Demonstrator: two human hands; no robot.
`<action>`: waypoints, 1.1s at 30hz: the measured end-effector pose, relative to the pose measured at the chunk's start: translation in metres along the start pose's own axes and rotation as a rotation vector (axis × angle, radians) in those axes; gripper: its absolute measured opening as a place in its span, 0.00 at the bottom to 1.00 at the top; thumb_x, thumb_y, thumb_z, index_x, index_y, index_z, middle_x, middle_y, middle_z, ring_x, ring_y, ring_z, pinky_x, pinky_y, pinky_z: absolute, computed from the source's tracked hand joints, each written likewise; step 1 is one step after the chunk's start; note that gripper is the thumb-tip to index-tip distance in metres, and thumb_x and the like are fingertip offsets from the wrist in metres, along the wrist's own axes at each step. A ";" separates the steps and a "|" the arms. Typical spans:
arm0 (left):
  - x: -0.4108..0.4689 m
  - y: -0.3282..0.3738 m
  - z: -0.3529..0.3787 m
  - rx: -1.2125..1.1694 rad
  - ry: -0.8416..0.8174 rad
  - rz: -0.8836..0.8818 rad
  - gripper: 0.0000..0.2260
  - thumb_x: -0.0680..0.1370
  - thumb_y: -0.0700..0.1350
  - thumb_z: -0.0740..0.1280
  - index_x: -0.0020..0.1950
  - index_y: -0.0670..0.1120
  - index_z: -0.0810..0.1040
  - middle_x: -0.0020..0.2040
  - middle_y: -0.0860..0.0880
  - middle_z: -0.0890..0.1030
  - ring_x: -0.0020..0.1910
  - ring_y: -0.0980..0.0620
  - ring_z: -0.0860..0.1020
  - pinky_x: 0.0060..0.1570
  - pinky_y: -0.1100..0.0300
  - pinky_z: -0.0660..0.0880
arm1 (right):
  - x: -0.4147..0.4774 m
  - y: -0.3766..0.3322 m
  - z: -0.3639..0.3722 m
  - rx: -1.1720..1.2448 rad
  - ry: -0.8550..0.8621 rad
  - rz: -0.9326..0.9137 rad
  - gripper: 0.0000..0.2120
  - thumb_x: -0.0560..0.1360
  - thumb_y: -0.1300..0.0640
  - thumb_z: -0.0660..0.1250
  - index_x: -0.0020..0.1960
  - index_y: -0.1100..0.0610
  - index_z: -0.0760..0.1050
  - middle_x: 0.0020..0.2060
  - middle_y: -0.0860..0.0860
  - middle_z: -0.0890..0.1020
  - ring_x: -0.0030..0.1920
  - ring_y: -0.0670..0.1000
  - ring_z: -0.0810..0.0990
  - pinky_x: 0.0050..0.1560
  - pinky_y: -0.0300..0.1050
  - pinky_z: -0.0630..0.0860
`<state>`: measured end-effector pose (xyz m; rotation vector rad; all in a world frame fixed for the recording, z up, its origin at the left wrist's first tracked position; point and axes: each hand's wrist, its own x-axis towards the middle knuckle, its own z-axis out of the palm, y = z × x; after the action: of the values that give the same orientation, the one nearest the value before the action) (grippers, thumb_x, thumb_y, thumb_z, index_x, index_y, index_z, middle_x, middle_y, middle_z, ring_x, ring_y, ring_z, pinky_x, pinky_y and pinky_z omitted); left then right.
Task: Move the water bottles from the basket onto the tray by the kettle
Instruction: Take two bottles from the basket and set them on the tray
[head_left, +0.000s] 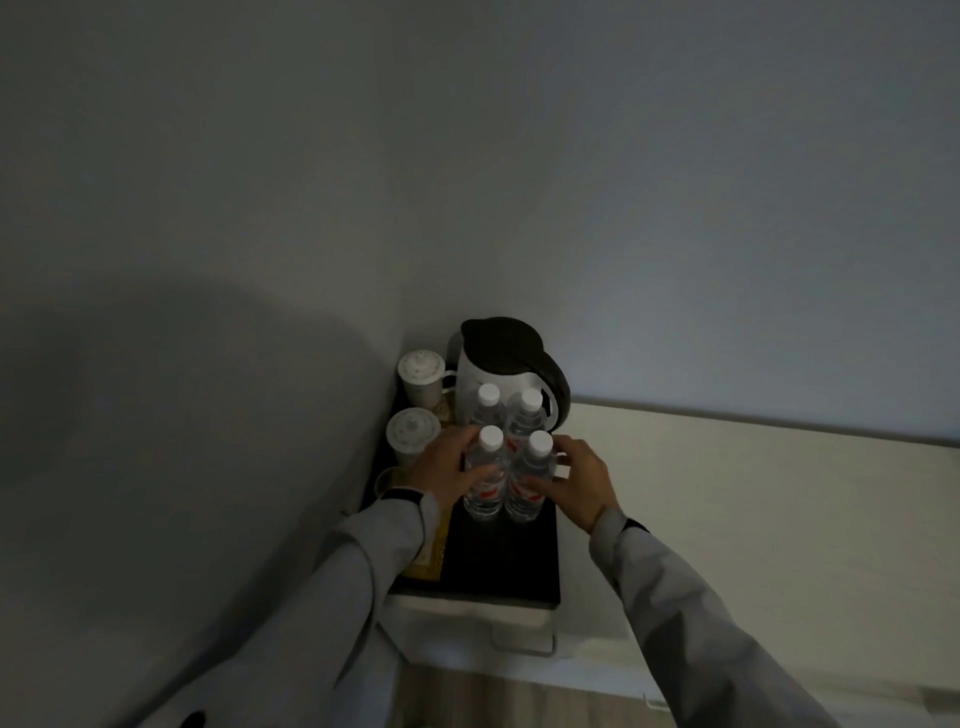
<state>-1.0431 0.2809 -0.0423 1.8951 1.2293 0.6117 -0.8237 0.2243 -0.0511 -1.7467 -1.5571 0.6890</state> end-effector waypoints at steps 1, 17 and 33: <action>0.000 0.001 0.000 0.022 0.016 -0.009 0.21 0.74 0.48 0.76 0.64 0.49 0.75 0.61 0.46 0.78 0.62 0.46 0.77 0.60 0.53 0.73 | 0.000 0.000 0.000 0.002 0.000 -0.005 0.28 0.65 0.51 0.80 0.61 0.52 0.76 0.52 0.51 0.78 0.52 0.56 0.79 0.52 0.58 0.80; 0.000 0.006 0.004 0.027 0.088 -0.090 0.20 0.72 0.53 0.76 0.59 0.52 0.71 0.58 0.45 0.77 0.59 0.44 0.78 0.60 0.45 0.76 | 0.000 -0.012 -0.003 0.000 -0.057 -0.086 0.26 0.66 0.58 0.79 0.62 0.55 0.78 0.48 0.53 0.75 0.53 0.59 0.78 0.54 0.44 0.74; 0.001 0.003 0.002 0.038 0.072 -0.064 0.21 0.72 0.51 0.76 0.60 0.51 0.72 0.58 0.45 0.78 0.58 0.45 0.77 0.54 0.53 0.72 | 0.005 -0.012 0.000 0.010 -0.112 -0.131 0.26 0.68 0.59 0.78 0.65 0.56 0.76 0.52 0.54 0.79 0.56 0.60 0.76 0.55 0.49 0.73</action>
<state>-1.0393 0.2803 -0.0411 1.8716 1.3512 0.6307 -0.8305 0.2296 -0.0415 -1.6059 -1.7235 0.7386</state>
